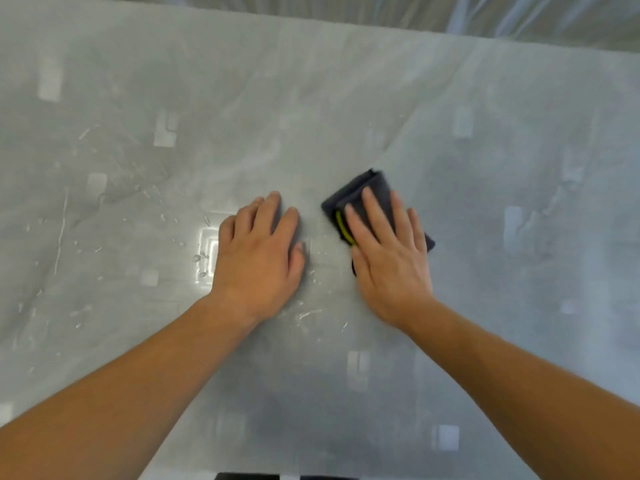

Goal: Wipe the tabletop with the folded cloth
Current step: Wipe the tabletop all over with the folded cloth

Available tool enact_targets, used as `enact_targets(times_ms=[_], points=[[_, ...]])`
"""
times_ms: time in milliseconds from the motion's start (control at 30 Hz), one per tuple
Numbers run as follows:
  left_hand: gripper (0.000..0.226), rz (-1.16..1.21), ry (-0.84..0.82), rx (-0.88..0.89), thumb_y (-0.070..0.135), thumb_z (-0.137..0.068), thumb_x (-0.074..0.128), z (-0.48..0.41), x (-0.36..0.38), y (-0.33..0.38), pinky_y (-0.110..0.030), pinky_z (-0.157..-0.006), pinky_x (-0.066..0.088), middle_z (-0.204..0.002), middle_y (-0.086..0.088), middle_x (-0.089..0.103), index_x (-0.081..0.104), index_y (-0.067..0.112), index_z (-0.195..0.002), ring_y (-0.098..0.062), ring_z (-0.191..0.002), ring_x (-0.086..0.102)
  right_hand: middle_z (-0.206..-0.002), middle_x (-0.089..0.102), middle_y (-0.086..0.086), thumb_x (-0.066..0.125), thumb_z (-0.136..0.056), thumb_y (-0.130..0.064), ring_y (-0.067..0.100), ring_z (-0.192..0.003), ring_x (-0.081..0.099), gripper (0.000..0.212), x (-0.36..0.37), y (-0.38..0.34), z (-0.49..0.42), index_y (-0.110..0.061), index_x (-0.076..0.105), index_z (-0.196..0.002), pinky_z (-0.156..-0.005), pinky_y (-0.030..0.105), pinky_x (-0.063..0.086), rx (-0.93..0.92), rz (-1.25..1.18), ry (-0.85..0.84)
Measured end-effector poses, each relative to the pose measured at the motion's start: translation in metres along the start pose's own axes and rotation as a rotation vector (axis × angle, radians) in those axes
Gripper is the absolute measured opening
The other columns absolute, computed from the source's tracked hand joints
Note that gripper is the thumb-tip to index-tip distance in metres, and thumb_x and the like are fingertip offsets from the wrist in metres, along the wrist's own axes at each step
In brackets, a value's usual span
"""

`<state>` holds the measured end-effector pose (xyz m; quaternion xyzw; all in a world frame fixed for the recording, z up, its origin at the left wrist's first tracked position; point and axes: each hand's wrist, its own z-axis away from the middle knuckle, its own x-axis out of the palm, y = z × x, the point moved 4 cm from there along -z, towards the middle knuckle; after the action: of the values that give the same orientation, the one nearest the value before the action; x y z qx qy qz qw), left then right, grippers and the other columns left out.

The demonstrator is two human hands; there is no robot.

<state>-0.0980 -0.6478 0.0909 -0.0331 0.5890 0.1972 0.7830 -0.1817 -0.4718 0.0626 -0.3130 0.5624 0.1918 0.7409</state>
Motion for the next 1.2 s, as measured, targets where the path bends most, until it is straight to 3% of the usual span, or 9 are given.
enact_targets(times_ms=[133, 300, 433, 533, 733, 933, 1000, 1100, 1200], points=[[0.037, -0.018, 0.075, 0.019, 0.04, -0.092, 0.037, -0.016, -0.016, -0.003, -0.045, -0.103, 0.024, -0.126, -0.005, 0.052, 0.061, 0.019, -0.111, -0.029, -0.111, 0.049, -0.167, 0.017, -0.005, 0.036, -0.101, -0.036, 0.031, -0.155, 0.009, 0.055, -0.009, 0.036, -0.015, -0.032, 0.03, -0.156, -0.124, 0.05, 0.008, -0.129, 0.025, -0.026], [0.042, -0.015, 0.139, 0.074, 0.039, -0.091, 0.039, -0.07, -0.031, -0.011, -0.044, -0.107, 0.019, -0.141, -0.01, 0.045, 0.056, 0.016, -0.121, -0.029, -0.128, 0.04, -0.169, 0.002, -0.01, 0.031, -0.105, -0.035, 0.024, -0.155, -0.005, 0.055, -0.03, 0.049, -0.095, -0.039, 0.018, -0.158, -0.125, 0.043, -0.004, 0.403, -0.127, 0.108], [0.057, -0.097, 0.008, 0.023, 0.048, -0.097, 0.029, -0.11, -0.03, -0.024, -0.051, -0.115, 0.011, -0.162, -0.015, 0.013, 0.028, 0.022, -0.147, -0.036, -0.148, 0.012, -0.169, 0.004, -0.008, 0.031, -0.105, -0.038, 0.026, -0.155, -0.006, 0.054, -0.014, 0.013, -0.069, -0.036, 0.02, -0.158, -0.125, 0.046, -0.003, 0.104, -0.045, 0.034], [0.062, -0.105, -0.032, 0.017, 0.053, -0.098, 0.023, -0.115, -0.029, -0.028, -0.053, -0.116, 0.011, -0.165, -0.014, 0.006, 0.018, 0.024, -0.153, -0.036, -0.15, 0.007, -0.168, 0.008, -0.009, 0.032, -0.104, -0.038, 0.026, -0.156, -0.001, 0.053, -0.015, 0.026, -0.057, -0.036, 0.025, -0.157, -0.125, 0.051, 0.006, -0.057, -0.018, -0.043], [0.068, -0.066, 0.009, 0.064, 0.054, -0.095, 0.02, -0.111, -0.022, -0.036, -0.051, -0.113, 0.014, -0.166, -0.013, 0.008, 0.018, 0.024, -0.156, -0.035, -0.15, 0.009, -0.169, -0.002, -0.01, 0.027, -0.105, -0.039, 0.026, -0.155, -0.007, 0.055, -0.046, 0.053, -0.159, -0.038, 0.014, -0.159, -0.125, 0.048, -0.001, 0.558, -0.134, 0.139], [0.066, -0.038, -0.015, 0.076, 0.054, -0.097, 0.017, -0.113, -0.023, -0.038, -0.05, -0.115, 0.012, -0.166, -0.01, 0.0, 0.01, 0.027, -0.157, -0.033, -0.151, 0.002, -0.168, 0.007, -0.009, 0.029, -0.103, -0.041, 0.026, -0.155, 0.0, 0.056, -0.031, 0.011, -0.147, -0.037, 0.02, -0.158, -0.125, 0.046, 0.001, 0.028, 0.003, -0.018], [0.065, -0.036, -0.022, 0.087, 0.053, -0.098, 0.018, -0.112, -0.024, -0.039, -0.05, -0.115, 0.011, -0.166, -0.01, -0.003, 0.007, 0.026, -0.157, -0.033, -0.151, 0.0, -0.169, 0.009, -0.007, 0.03, -0.103, -0.041, 0.027, -0.155, 0.003, 0.055, -0.04, 0.035, -0.169, -0.037, 0.02, -0.158, -0.125, 0.048, 0.005, 0.106, 0.007, 0.016], [0.065, -0.047, -0.013, 0.092, 0.052, -0.098, 0.019, -0.112, -0.024, -0.04, -0.05, -0.115, 0.012, -0.166, -0.011, -0.003, 0.007, 0.026, -0.157, -0.033, -0.152, 0.0, -0.169, 0.003, -0.007, 0.028, -0.105, -0.038, 0.028, -0.155, -0.003, 0.055, -0.052, 0.049, -0.214, -0.035, 0.016, -0.159, -0.125, 0.048, 0.002, 0.481, -0.095, 0.127], [0.065, -0.046, -0.021, 0.089, 0.051, -0.099, 0.021, -0.112, -0.024, -0.041, -0.049, -0.116, 0.012, -0.166, -0.01, -0.004, 0.007, 0.026, -0.157, -0.033, -0.152, 0.0, -0.169, 0.0, -0.007, 0.028, -0.104, -0.037, 0.029, -0.155, -0.005, 0.057, -0.043, 0.011, -0.223, -0.035, 0.014, -0.159, -0.125, 0.048, -0.001, 0.35, -0.032, 0.107]])
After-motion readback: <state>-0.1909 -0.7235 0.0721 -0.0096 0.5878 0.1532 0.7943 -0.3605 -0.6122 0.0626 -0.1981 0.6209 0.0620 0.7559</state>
